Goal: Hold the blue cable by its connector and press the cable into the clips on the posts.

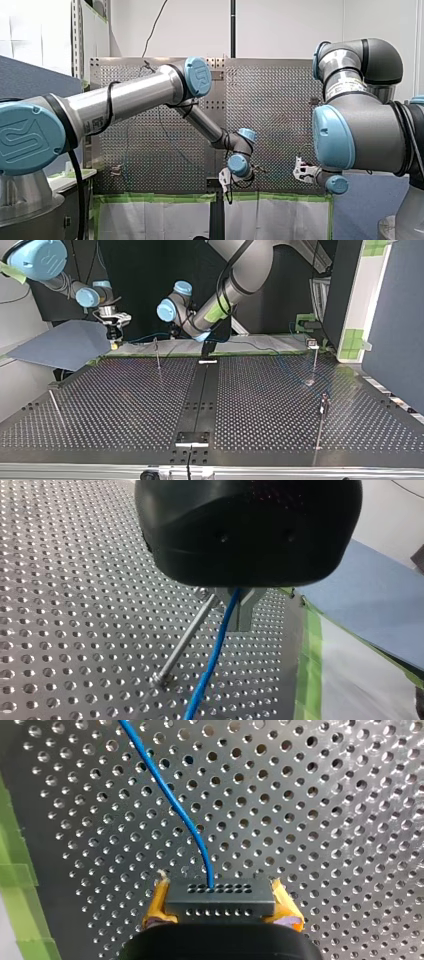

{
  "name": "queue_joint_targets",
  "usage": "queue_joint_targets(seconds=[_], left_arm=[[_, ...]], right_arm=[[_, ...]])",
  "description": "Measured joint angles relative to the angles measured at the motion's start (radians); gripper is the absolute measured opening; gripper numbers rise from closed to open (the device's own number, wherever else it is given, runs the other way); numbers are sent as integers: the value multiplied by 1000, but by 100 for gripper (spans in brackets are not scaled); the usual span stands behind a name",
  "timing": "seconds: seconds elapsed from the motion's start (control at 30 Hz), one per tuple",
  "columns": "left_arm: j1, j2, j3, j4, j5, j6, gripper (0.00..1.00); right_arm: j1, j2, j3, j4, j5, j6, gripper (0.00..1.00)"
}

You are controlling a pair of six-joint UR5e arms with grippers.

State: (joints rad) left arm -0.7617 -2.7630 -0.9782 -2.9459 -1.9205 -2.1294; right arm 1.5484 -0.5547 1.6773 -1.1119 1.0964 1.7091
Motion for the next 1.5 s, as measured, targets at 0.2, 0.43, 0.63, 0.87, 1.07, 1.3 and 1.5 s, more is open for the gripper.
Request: queue_joint_targets(seconds=[0.2,0.43,0.63,0.87,1.07,1.3,1.5], left_arm=[[7,0,4,9,9,-9,0],[16,-4,5,15,22,-11,0],[19,-9,14,36,33,-21,0],[25,-25,33,38,44,-26,0],[34,-28,34,39,47,-27,0],[42,-28,35,44,51,-28,0],[45,-28,37,54,64,-33,0]], right_arm=[[4,0,-11,2,2,1,0],[9,0,-14,-2,4,4,0],[21,1,-24,-2,7,15,0],[32,3,-38,-3,18,32,0],[35,4,-44,-5,28,43,0],[35,4,-47,-9,29,50,0],[35,5,-52,-9,30,52,0]])
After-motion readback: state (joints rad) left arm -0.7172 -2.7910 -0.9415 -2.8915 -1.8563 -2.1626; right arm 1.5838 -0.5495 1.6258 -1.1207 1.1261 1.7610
